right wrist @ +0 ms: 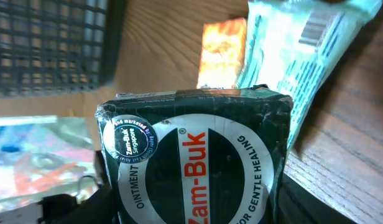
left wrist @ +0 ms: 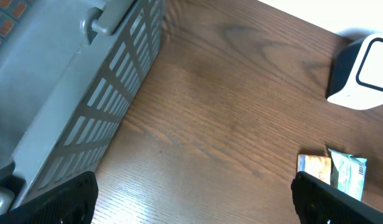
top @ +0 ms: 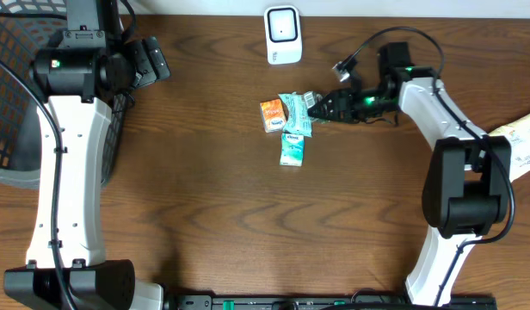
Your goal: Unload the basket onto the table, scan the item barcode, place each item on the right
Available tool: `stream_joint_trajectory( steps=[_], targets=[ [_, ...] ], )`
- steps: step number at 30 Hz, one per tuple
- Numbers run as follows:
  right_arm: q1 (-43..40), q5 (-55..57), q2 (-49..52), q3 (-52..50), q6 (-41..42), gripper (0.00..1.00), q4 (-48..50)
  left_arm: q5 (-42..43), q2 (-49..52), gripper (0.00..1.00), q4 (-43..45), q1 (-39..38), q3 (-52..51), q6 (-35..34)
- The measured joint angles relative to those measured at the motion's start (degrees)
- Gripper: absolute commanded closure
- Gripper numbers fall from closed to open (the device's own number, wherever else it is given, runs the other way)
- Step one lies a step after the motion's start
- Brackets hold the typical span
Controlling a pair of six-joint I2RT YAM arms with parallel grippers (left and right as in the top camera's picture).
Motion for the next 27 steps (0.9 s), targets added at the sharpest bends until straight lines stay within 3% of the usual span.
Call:
stream_joint_trajectory(
  steps=[6, 11, 17, 20, 27],
  targets=[
    [-0.2, 4.3, 0.0, 0.1, 3.6, 0.59, 3.5, 0.0, 0.0, 0.02, 0.0, 0.0, 0.0, 0.0],
    [2.9, 19.0, 0.0, 1.4, 10.3, 0.55, 6.4, 0.0, 0.0, 0.02, 0.0, 0.0, 0.0, 0.0],
    [8.4, 41.1, 0.0, 10.7, 13.2, 0.53, 6.5, 0.0, 0.0, 0.02, 0.0, 0.0, 0.0, 0.0],
    [11.4, 51.2, 0.0, 16.2, 11.9, 0.49, 6.9, 0.0, 0.0, 0.02, 0.0, 0.0, 0.0, 0.0],
    [16.7, 71.0, 2.0, 25.6, 0.9, 0.53, 15.4, 0.0, 0.0, 0.02, 0.0, 0.0, 0.0, 0.0]
  ],
)
